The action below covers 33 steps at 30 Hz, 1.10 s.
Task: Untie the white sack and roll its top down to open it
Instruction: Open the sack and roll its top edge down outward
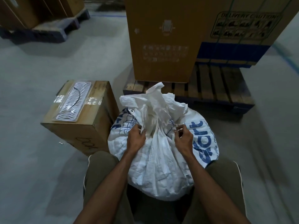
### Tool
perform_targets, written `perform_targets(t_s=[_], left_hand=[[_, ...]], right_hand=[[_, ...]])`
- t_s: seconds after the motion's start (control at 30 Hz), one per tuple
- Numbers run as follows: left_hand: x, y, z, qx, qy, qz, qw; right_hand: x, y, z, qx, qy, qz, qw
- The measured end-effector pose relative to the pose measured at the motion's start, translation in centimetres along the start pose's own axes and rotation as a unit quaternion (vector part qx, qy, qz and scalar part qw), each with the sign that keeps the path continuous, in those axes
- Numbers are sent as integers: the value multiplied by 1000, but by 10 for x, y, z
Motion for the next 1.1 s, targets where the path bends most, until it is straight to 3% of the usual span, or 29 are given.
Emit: perform_targets(t_s=[0.2, 0.33, 0.47, 0.6, 0.8, 0.97, 1.1], left_hand=[[-14, 29, 36, 16, 7, -11, 1000], [5, 34, 46, 4, 31, -27, 999], [26, 34, 60, -12, 30, -29, 999], [30, 34, 66, -52, -22, -60, 997], [25, 48, 67, -83, -78, -110, 988], [20, 49, 55, -91, -72, -124, 985], [32, 30, 43, -107, -84, -312, 940]], right_hand=[[13, 33, 30, 26, -1, -3, 1000], [1, 27, 49, -6, 58, 58, 997], [-37, 21, 71, 17, 122, 138, 983], [-67, 1, 85, -48, 198, 225, 953], [-71, -30, 77, -124, 177, 277, 936], [-63, -39, 56, -117, 148, 256, 948], [-52, -31, 37, -94, 99, 216, 967]])
Point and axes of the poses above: each hand's wrist, its own z-axis away from the middle knuckle, its own y-axis out of the back of the hand, x = y × z, the point moved 7 cm from there along -z, towards the middle knuckle, and after that the axes turned 5 degrees about -y, right-handed, at the moved point
